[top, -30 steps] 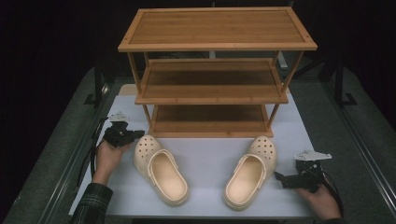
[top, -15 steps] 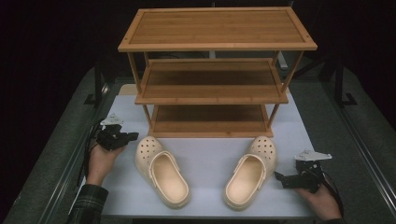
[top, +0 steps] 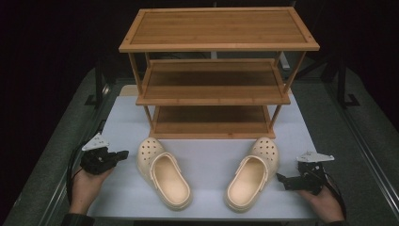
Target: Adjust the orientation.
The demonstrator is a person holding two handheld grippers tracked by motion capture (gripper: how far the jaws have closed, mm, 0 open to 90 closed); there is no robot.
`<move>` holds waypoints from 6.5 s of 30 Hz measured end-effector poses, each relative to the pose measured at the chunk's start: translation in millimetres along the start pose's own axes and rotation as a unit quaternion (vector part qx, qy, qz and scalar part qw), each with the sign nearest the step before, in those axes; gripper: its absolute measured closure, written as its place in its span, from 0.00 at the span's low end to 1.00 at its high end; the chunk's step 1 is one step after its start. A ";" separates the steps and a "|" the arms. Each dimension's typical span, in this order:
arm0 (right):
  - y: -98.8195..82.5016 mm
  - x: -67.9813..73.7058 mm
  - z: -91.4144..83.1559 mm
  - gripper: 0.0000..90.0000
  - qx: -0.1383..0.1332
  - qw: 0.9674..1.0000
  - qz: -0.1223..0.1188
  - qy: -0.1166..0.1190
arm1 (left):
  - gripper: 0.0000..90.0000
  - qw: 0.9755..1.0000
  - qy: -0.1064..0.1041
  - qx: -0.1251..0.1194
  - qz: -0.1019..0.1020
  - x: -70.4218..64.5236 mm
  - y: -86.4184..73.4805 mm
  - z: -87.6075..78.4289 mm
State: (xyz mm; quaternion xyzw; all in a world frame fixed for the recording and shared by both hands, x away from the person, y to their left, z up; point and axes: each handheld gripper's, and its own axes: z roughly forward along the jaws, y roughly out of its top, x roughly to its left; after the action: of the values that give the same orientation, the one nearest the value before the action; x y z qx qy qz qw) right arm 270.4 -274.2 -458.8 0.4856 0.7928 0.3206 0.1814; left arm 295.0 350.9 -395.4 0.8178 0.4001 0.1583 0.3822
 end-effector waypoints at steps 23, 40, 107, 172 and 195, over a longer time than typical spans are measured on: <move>0.0 0.0 0.1 0.00 0.000 1.000 -0.001 0.000 | 1.00 0.999 -0.018 0.039 0.033 -10.4 -4.8 26.9; 0.0 0.1 0.2 0.00 0.000 1.000 -0.001 0.000 | 1.00 0.997 -0.040 0.036 0.047 -16.4 17.3 55.4; -0.1 0.0 0.1 0.00 0.000 1.000 0.000 0.000 | 0.18 0.997 -0.018 0.056 0.048 -44.0 -4.2 34.5; 67.2 -18.1 -7.5 1.00 -0.037 0.998 0.020 0.036 | 0.00 0.998 -0.006 0.051 0.041 -38.8 -50.8 29.4; 93.9 -0.2 23.2 1.00 -0.011 0.999 -0.004 0.033 | 0.00 0.998 -0.007 0.052 0.040 -38.6 -50.5 29.5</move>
State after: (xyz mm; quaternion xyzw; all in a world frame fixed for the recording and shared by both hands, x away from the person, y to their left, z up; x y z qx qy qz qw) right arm 345.8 -236.4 -411.4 0.4696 0.7966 0.3445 0.1619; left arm 260.4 325.9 -451.0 0.8532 0.3719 0.1471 0.3349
